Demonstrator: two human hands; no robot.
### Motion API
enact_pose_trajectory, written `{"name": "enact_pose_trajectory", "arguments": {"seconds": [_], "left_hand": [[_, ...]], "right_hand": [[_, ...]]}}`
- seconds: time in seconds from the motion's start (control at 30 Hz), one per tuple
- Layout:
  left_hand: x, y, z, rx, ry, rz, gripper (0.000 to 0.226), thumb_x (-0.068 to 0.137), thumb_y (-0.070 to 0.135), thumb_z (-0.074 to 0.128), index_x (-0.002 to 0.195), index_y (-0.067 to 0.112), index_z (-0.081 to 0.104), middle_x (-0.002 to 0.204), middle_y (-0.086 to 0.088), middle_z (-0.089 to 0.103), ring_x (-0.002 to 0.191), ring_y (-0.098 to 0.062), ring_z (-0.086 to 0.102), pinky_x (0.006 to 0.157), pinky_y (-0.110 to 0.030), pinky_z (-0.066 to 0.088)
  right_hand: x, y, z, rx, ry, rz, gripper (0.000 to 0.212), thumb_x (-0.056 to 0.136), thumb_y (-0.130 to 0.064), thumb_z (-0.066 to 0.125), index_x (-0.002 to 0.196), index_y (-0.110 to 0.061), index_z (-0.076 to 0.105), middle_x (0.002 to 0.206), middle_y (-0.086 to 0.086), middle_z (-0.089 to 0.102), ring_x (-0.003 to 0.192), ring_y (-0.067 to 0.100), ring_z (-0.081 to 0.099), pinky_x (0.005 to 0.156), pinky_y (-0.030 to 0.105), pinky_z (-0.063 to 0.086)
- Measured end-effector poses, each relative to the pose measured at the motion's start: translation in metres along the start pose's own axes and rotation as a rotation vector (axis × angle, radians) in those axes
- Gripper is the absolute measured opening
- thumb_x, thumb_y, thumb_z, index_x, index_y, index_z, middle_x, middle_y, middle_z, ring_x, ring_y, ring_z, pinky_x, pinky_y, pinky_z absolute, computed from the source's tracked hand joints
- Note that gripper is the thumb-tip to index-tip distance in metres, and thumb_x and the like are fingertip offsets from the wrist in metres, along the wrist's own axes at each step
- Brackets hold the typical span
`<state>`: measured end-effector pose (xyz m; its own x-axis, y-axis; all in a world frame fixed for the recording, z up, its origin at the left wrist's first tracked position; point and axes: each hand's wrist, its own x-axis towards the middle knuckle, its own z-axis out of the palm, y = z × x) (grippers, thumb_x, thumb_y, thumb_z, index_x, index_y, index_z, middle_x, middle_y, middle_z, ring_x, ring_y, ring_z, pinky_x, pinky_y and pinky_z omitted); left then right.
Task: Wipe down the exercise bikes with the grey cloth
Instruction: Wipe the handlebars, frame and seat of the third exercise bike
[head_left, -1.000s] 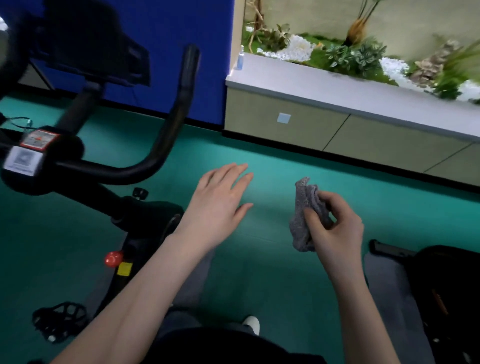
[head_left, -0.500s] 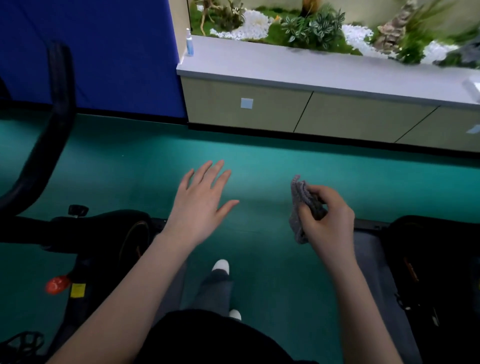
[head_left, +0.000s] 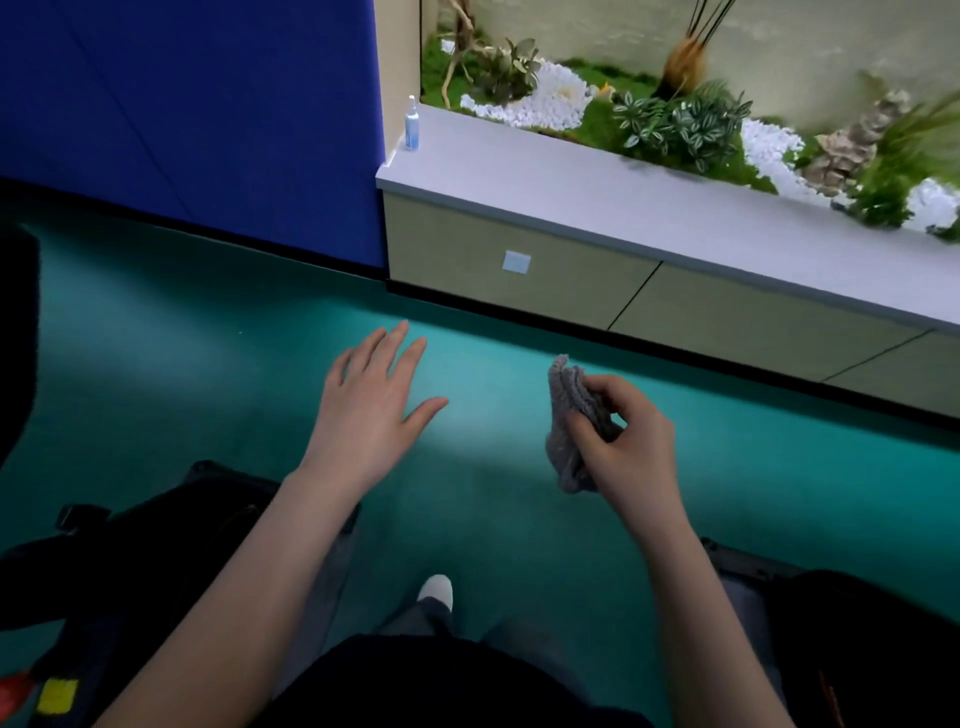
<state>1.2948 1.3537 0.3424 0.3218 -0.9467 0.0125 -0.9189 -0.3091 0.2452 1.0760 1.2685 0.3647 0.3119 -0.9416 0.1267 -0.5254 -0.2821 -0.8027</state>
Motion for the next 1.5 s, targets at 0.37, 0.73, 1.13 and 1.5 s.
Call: {"name": "enact_pose_trajectory", "arguments": {"seconds": [0.37,0.73,1.13,1.5], "left_hand": [[0.124,-0.014,0.006,0.035,0.011,-0.2,0.068,0.089,0.052,0.047,0.145,0.016,0.031,0.155,-0.005,0.022,0.142,-0.025,0.02,0.111,-0.043,0.019],[0.282,0.007,0.008,0.116,0.101,-0.498,0.079,0.085,0.068,0.017,0.149,0.022,0.015,0.159,0.002,0.007,0.145,-0.018,0.004,0.117,-0.042,0.01],[0.326,-0.089,-0.001,0.099,0.148,-0.907,0.085,0.08,0.073,0.018,0.147,0.021,0.026,0.158,-0.002,0.014,0.145,-0.025,0.01,0.115,-0.05,0.013],[0.402,-0.241,-0.04,0.085,0.229,-1.043,0.086,0.079,0.074,0.012,0.147,0.023,0.025,0.157,-0.002,0.017,0.144,-0.025,0.013,0.115,-0.049,0.014]], "right_hand": [[0.176,0.018,0.021,0.236,-0.175,0.04,0.031,0.079,0.0,0.063,0.085,-0.03,0.065,0.078,-0.017,0.066,0.074,0.0,0.058,0.065,0.015,0.047],[0.403,0.023,0.044,0.371,-0.444,0.037,0.02,0.084,0.002,0.061,0.101,-0.008,0.065,0.096,0.011,0.068,0.086,0.018,0.062,0.074,0.032,0.05],[0.491,-0.072,0.204,0.363,-0.867,-0.191,0.022,0.083,-0.003,0.063,0.102,-0.014,0.065,0.094,0.001,0.069,0.082,0.01,0.064,0.063,0.013,0.048],[0.574,-0.152,0.349,0.325,-0.926,-0.237,0.022,0.082,-0.001,0.065,0.097,-0.017,0.065,0.091,-0.004,0.069,0.085,0.01,0.064,0.076,0.021,0.05]]}}
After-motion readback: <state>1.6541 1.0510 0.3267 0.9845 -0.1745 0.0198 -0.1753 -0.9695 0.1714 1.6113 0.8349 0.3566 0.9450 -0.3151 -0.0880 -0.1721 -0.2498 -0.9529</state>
